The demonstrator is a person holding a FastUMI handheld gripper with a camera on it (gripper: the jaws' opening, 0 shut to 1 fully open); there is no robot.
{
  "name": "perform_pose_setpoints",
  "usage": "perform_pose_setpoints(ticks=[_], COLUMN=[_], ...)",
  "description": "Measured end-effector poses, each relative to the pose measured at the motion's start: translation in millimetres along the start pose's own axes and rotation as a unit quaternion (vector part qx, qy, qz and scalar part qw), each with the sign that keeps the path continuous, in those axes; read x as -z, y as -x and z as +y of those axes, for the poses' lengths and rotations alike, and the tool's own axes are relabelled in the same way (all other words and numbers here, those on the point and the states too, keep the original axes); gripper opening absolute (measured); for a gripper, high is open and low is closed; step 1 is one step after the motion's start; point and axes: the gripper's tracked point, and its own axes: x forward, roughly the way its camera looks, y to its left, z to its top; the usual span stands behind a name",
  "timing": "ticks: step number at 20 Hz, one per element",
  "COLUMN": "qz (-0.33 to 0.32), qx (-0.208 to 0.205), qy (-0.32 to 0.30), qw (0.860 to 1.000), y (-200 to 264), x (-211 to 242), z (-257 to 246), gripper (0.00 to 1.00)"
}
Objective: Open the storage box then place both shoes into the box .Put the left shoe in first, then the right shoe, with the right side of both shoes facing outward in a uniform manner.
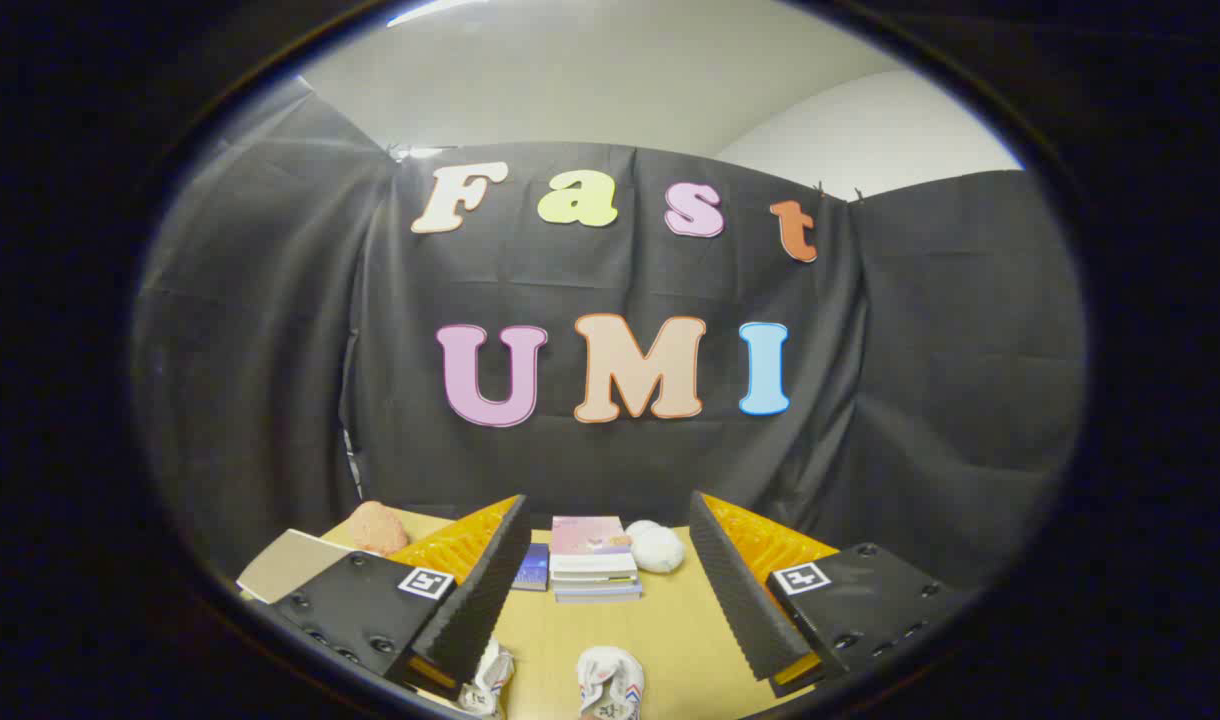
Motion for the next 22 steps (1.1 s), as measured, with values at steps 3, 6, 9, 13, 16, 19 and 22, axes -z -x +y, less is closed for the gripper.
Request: perform_pose_setpoints(ticks=[3, 6, 9, 13, 16, 19, 22], qz=[0.001, 0.003, 0.003, 0.002, 0.003, 0.004, 0.004], qx=[-0.004, -0.01, -0.01, -0.012, -0.011, -0.013, -0.012], qy=[0.003, -0.001, 0.0, -0.004, 0.0, 0.0, -0.004], qw=[1.0, 1.0, 1.0, 1.0, 1.0, 1.0, 1.0], y=[1, 1, 3, 3, 3, 4, 5], x=[0, 1, 0, 1, 2, 3, 3], z=[5, 10, 9, 7, 4, 1, -3], gripper=[1.0, 1.0, 1.0, 1.0, 1.0, 1.0, 1.0])
